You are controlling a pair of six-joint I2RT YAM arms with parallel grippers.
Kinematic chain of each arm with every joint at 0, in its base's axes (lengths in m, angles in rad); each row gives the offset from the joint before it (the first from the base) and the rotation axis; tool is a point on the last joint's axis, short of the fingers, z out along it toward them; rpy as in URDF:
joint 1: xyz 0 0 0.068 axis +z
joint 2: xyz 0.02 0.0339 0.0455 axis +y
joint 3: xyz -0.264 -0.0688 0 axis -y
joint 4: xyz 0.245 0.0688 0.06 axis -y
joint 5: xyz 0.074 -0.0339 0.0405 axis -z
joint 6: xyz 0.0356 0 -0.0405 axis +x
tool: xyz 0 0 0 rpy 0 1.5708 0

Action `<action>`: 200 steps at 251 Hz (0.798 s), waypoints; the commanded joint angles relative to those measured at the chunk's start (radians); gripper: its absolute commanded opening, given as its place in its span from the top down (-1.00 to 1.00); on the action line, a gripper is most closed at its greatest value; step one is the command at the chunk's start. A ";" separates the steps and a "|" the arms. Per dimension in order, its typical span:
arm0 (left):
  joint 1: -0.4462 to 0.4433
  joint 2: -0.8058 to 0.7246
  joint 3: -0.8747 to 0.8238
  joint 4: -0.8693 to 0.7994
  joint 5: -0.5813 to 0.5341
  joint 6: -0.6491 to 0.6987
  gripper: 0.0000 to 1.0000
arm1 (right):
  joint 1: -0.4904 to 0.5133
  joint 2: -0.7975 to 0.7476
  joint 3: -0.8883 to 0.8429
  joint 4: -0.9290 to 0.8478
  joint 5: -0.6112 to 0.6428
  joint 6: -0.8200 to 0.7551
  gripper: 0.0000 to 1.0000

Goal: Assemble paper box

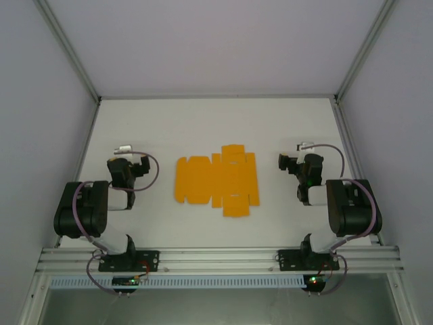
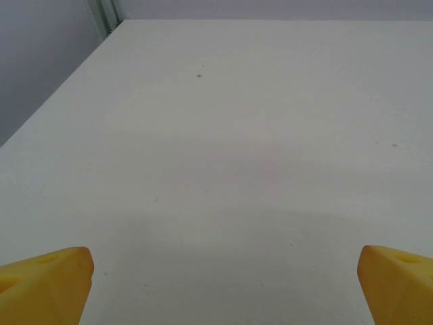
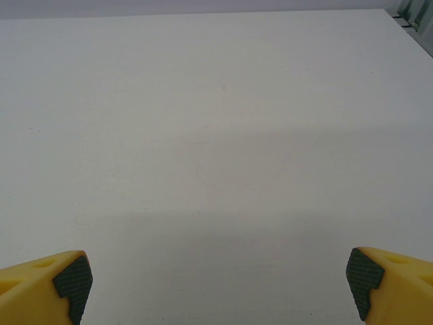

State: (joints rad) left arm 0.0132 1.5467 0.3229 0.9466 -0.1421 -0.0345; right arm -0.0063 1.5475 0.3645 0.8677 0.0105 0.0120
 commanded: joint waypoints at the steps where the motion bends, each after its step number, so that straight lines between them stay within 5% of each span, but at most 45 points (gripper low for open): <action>1: 0.001 -0.005 0.027 0.017 0.026 0.000 -0.99 | -0.002 0.003 0.013 -0.002 -0.010 0.013 -0.99; 98: 0.001 -0.024 0.040 -0.005 0.007 -0.004 -0.99 | -0.003 -0.036 0.018 -0.035 -0.056 0.013 -0.98; 145: -0.018 -0.227 0.171 -0.399 -0.041 -0.054 -0.99 | 0.009 -0.256 0.183 -0.473 0.059 0.034 -0.98; 200: -0.075 -0.277 0.348 -0.787 0.248 -0.323 -0.99 | 0.131 -0.337 0.405 -0.952 -0.011 0.272 -0.98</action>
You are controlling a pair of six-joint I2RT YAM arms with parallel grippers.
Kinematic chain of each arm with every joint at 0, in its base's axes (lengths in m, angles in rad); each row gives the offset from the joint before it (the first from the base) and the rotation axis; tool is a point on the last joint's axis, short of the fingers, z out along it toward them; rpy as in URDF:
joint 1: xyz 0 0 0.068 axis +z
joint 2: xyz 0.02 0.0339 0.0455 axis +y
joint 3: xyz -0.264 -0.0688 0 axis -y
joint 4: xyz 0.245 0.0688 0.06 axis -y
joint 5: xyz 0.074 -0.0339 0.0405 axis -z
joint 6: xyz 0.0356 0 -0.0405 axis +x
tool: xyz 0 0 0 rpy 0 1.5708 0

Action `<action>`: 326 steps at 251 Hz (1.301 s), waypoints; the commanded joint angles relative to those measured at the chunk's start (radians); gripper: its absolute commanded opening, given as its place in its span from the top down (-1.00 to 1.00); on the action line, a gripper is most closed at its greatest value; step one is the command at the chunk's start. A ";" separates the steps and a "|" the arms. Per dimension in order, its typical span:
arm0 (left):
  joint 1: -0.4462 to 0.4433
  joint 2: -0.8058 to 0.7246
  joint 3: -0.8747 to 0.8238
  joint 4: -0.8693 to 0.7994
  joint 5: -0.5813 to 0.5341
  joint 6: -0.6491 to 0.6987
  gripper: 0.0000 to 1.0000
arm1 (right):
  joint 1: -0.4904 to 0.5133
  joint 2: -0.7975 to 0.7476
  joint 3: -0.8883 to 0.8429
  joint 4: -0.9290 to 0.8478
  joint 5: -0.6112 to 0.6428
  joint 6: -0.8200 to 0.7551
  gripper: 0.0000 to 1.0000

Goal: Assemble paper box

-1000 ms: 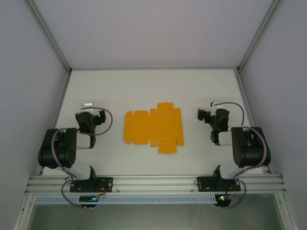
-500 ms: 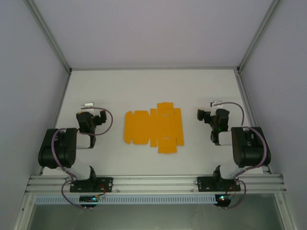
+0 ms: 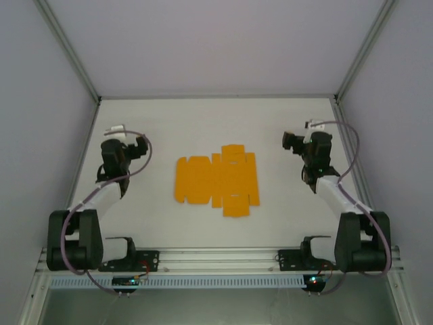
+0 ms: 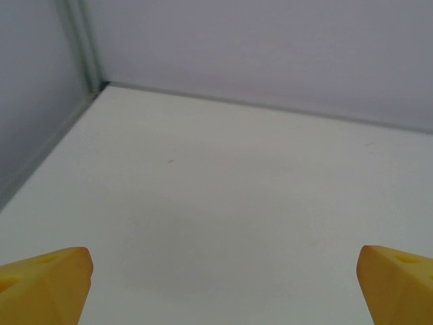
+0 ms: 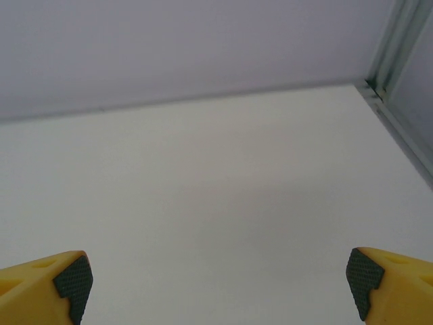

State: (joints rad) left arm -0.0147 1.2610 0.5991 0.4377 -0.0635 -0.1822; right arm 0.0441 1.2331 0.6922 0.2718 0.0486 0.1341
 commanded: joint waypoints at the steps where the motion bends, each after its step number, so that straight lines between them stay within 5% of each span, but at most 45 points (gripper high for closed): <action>1: -0.050 0.010 0.072 -0.281 0.174 -0.178 -0.99 | 0.085 -0.023 0.079 -0.361 -0.051 0.154 -0.98; 54: -0.187 0.074 0.116 -0.369 0.295 -0.283 -0.99 | 0.339 0.112 0.103 -0.327 -0.240 0.305 -0.94; 86: -0.239 0.117 0.130 -0.437 0.350 -0.285 -0.99 | 0.398 0.266 0.166 -0.356 -0.305 0.318 -0.79; 146: -0.246 0.133 0.095 -0.444 0.431 -0.311 -0.99 | 0.375 0.475 0.165 -0.358 -0.386 0.385 -0.60; 238: -0.246 0.254 0.078 -0.380 0.634 -0.336 -1.00 | 0.337 0.495 0.040 -0.261 -0.390 0.453 -0.60; 276: -0.246 0.290 0.084 -0.383 0.609 -0.327 -0.94 | 0.332 0.497 0.036 -0.257 -0.392 0.450 -0.60; 326: -0.246 0.355 0.081 -0.237 0.768 -0.376 -0.57 | 0.335 0.498 0.035 -0.233 -0.411 0.440 -0.60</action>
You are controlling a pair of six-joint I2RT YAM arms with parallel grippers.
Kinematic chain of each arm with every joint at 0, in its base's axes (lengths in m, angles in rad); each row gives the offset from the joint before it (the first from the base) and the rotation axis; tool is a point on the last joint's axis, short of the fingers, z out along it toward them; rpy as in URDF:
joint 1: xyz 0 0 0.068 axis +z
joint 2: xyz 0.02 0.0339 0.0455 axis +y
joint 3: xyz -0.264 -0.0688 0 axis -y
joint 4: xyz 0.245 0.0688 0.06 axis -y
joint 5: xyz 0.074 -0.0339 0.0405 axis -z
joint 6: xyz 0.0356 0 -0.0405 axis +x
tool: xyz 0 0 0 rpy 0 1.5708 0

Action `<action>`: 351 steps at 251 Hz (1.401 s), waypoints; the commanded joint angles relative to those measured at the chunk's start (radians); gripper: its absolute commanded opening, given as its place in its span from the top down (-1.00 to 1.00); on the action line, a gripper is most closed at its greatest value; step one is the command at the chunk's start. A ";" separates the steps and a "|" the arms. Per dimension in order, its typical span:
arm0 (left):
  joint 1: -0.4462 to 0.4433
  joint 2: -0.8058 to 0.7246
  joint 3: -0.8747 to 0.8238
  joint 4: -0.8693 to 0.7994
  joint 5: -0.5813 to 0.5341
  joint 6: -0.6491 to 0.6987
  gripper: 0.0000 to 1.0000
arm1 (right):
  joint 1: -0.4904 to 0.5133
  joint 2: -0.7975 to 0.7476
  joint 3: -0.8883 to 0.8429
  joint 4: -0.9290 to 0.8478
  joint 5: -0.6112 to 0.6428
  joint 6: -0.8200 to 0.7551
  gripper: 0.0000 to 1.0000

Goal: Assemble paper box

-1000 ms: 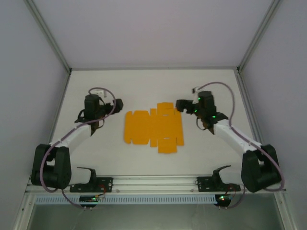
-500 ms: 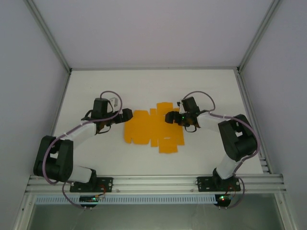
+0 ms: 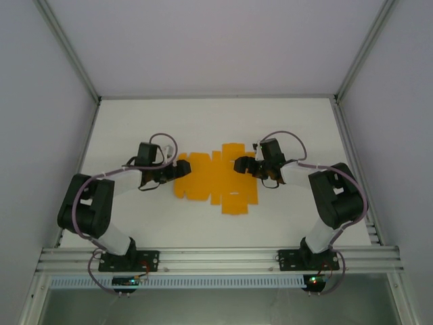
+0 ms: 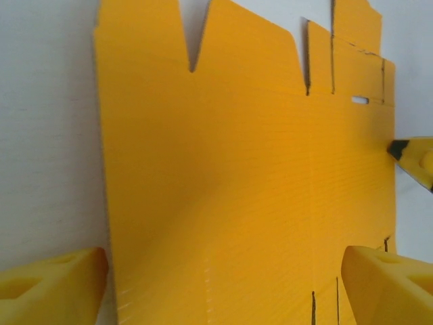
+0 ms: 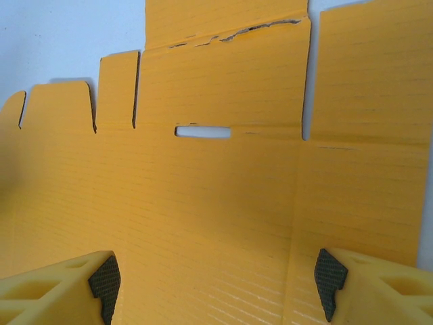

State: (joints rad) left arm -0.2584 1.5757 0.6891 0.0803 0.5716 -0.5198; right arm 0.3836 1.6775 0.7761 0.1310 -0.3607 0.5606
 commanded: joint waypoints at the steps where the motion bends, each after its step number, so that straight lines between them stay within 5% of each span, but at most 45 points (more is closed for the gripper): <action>1: -0.002 0.042 -0.010 0.123 0.135 -0.040 -0.55 | -0.004 0.053 -0.048 -0.091 -0.002 0.013 -0.60; 56: 0.004 0.087 -0.010 0.286 0.227 -0.123 0.02 | -0.011 0.047 -0.043 -0.062 -0.023 0.004 -0.60; 99: 0.007 0.037 -0.003 0.313 0.232 -0.146 1.00 | -0.039 -0.009 -0.015 -0.053 -0.079 -0.029 -0.63; 191: 0.034 -0.205 0.016 0.450 0.262 -0.355 1.00 | -0.169 -0.367 0.055 -0.285 -0.186 -0.119 -0.97; 248: 0.056 -0.269 0.032 0.574 0.344 -0.484 1.00 | -0.216 -0.421 0.069 -0.269 -0.369 -0.093 -0.96; 290: 0.056 -0.302 0.011 0.616 0.328 -0.501 1.00 | -0.238 -0.404 0.060 -0.161 -0.495 -0.034 -0.67; 351: 0.062 -0.327 0.009 0.530 0.296 -0.457 1.00 | -0.269 -0.420 0.070 -0.124 -0.553 -0.003 0.14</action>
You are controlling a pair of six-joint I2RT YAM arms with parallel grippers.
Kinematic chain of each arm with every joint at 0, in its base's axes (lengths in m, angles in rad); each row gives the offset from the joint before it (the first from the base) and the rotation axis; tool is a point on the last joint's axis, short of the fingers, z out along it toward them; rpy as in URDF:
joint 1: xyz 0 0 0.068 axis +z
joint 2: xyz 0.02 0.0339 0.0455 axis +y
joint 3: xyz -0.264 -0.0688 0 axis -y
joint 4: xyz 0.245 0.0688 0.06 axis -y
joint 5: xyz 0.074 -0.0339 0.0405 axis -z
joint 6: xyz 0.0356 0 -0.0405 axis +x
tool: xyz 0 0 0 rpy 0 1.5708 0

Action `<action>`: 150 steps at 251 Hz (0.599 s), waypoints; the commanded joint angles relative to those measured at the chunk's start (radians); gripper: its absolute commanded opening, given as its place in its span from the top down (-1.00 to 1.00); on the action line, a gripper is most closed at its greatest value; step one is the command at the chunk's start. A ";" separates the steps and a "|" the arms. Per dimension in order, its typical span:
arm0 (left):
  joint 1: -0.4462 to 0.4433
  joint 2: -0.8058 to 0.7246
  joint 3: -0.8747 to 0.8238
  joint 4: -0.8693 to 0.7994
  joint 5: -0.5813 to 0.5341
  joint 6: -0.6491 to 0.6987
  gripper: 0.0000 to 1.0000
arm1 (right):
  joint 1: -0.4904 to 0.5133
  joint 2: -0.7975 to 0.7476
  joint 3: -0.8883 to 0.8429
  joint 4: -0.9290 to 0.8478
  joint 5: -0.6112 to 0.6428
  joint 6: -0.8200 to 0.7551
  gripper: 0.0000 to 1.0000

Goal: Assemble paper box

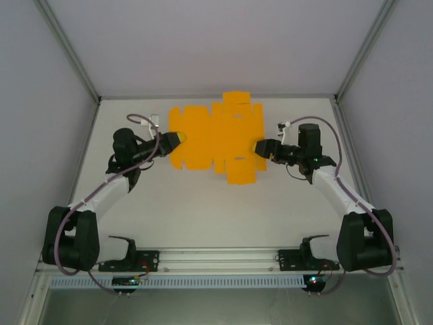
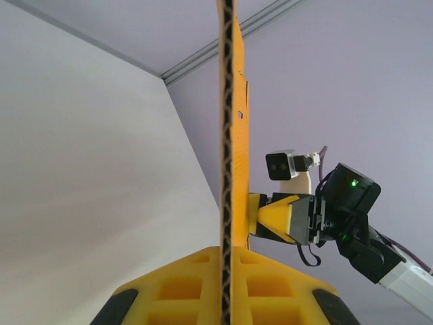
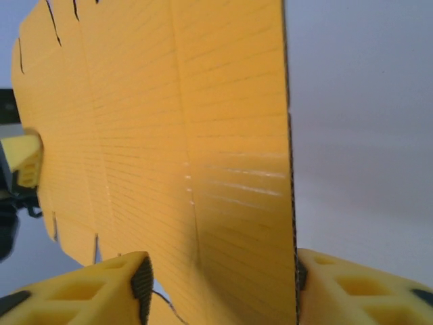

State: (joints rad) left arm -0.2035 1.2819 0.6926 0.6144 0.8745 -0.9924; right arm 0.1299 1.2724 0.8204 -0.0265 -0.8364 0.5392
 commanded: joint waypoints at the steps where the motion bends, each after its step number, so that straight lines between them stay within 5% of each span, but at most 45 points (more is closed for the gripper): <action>1: 0.007 -0.032 0.004 -0.005 -0.007 0.016 1.00 | -0.016 -0.016 0.026 0.035 -0.078 0.019 0.15; 37: 0.019 -0.038 -0.012 -0.003 -0.036 0.017 1.00 | -0.021 -0.037 0.013 0.033 -0.092 0.018 0.53; 62: 0.028 -0.033 -0.017 -0.011 -0.050 0.020 1.00 | -0.021 -0.042 0.008 0.038 -0.098 0.008 1.00; 79: 0.032 -0.028 -0.020 -0.014 -0.051 0.021 1.00 | -0.021 -0.038 0.010 0.064 -0.090 -0.001 1.00; 91: 0.038 -0.029 -0.017 -0.064 -0.060 0.043 0.53 | -0.016 -0.034 0.011 0.069 -0.084 -0.012 1.00; 108: 0.048 -0.046 -0.002 -0.221 -0.103 0.129 -0.96 | -0.012 -0.020 0.008 0.066 -0.080 -0.028 1.00; 150: 0.051 -0.140 0.036 -0.768 -0.562 0.348 -0.99 | 0.012 0.066 0.020 0.008 -0.040 -0.096 1.00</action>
State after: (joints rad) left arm -0.1600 1.2213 0.6849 0.2584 0.6571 -0.8280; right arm 0.1215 1.2766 0.8227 0.0269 -0.9020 0.5240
